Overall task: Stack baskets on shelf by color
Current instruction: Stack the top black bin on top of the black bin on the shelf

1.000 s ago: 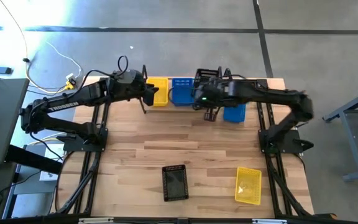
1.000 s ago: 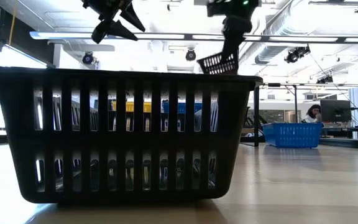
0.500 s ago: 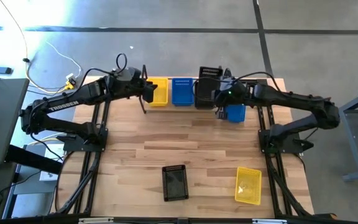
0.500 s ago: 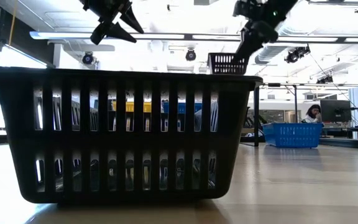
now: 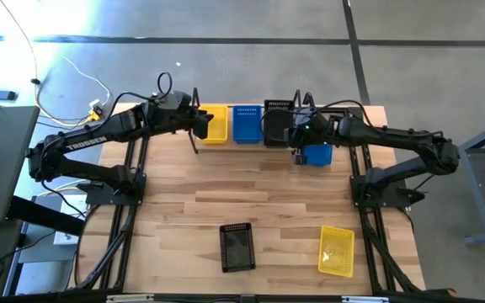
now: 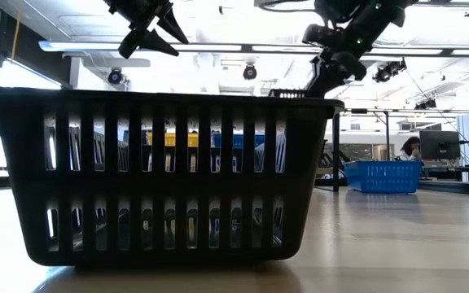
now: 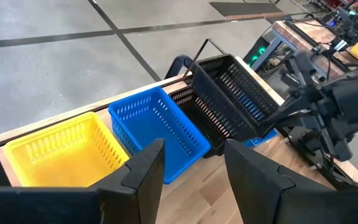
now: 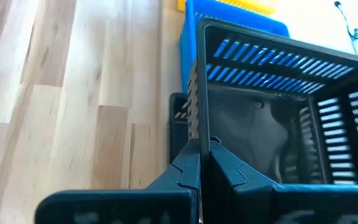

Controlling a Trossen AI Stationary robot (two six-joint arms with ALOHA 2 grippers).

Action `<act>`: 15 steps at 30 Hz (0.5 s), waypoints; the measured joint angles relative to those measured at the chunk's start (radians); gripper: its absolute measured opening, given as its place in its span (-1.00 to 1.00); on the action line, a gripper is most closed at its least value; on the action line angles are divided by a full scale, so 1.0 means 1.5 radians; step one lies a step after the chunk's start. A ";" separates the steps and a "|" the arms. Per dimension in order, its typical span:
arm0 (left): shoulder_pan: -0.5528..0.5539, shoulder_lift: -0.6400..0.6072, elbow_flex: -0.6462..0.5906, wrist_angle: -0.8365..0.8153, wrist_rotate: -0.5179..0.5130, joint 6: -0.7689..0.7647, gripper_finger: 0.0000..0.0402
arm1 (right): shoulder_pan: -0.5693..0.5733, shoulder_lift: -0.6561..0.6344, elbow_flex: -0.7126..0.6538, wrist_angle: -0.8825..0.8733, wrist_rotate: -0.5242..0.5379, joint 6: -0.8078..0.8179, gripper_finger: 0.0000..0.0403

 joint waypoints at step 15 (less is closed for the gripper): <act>0.000 0.000 0.000 -0.001 0.000 -0.001 -0.22 | -0.013 0.062 0.000 0.005 0.017 0.009 -1.00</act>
